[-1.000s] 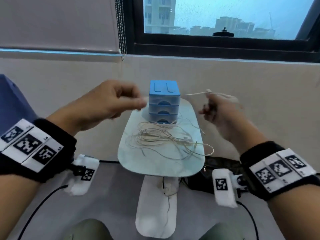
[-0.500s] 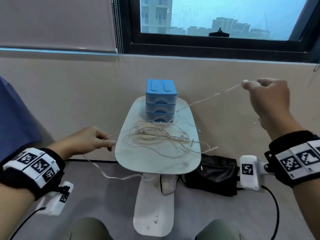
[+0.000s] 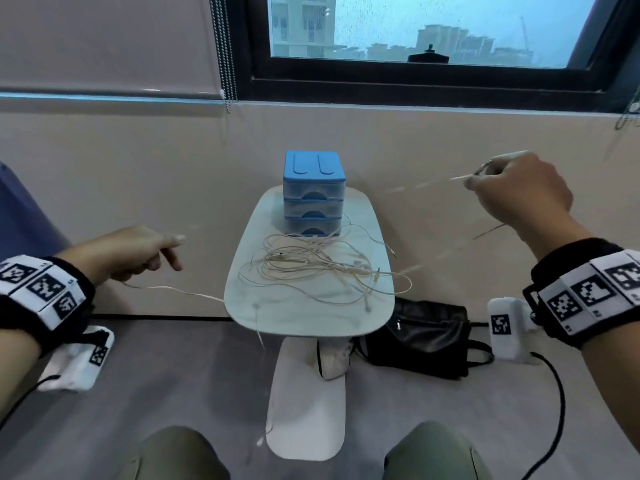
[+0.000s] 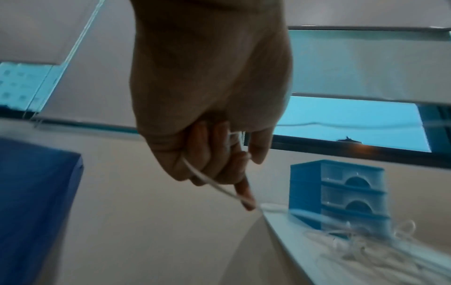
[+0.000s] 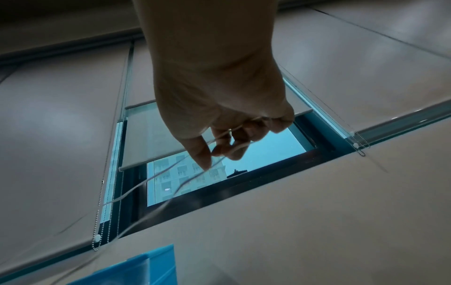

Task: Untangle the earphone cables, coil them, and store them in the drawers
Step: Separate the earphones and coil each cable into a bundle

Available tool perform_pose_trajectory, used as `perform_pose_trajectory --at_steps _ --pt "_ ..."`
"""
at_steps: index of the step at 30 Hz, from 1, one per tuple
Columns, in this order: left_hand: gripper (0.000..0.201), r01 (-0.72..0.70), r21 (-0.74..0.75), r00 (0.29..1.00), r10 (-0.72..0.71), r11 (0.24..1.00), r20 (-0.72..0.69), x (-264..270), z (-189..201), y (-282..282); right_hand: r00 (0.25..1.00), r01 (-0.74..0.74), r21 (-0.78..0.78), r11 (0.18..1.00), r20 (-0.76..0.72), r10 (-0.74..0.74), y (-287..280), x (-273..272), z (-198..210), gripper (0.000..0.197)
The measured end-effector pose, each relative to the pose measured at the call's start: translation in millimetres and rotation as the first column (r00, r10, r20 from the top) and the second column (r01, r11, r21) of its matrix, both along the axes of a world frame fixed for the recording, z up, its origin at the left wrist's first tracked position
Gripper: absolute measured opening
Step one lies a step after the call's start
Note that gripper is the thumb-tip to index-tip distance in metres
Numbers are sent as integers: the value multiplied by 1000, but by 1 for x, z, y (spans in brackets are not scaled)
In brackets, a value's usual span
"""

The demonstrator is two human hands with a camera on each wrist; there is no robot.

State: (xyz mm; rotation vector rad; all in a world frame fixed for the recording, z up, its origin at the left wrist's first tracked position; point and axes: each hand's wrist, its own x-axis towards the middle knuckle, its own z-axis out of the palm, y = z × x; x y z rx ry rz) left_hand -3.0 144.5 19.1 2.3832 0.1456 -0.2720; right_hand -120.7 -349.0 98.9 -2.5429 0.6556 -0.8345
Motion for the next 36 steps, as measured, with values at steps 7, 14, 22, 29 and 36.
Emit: perform_pose_trajectory --at_steps 7,14,22,29,36 --pt "56 -107 56 993 109 993 -45 9 -4 -2 999 -40 212 976 27 35 -30 28 -23 39" --pt "68 -99 -90 991 91 991 -95 7 -10 -31 999 24 816 578 -47 25 -34 39 -72 42" --pt "85 146 350 911 12 925 -412 -2 8 -19 971 -132 879 458 207 -118 -30 43 -69 33" --pt "111 308 386 799 -16 870 -601 -3 11 -18 993 119 509 853 -84 -88 -53 49 -99 25" --pt "61 129 383 992 -111 915 -68 15 17 -9 889 309 171 935 -400 -221 -71 30 -129 32"
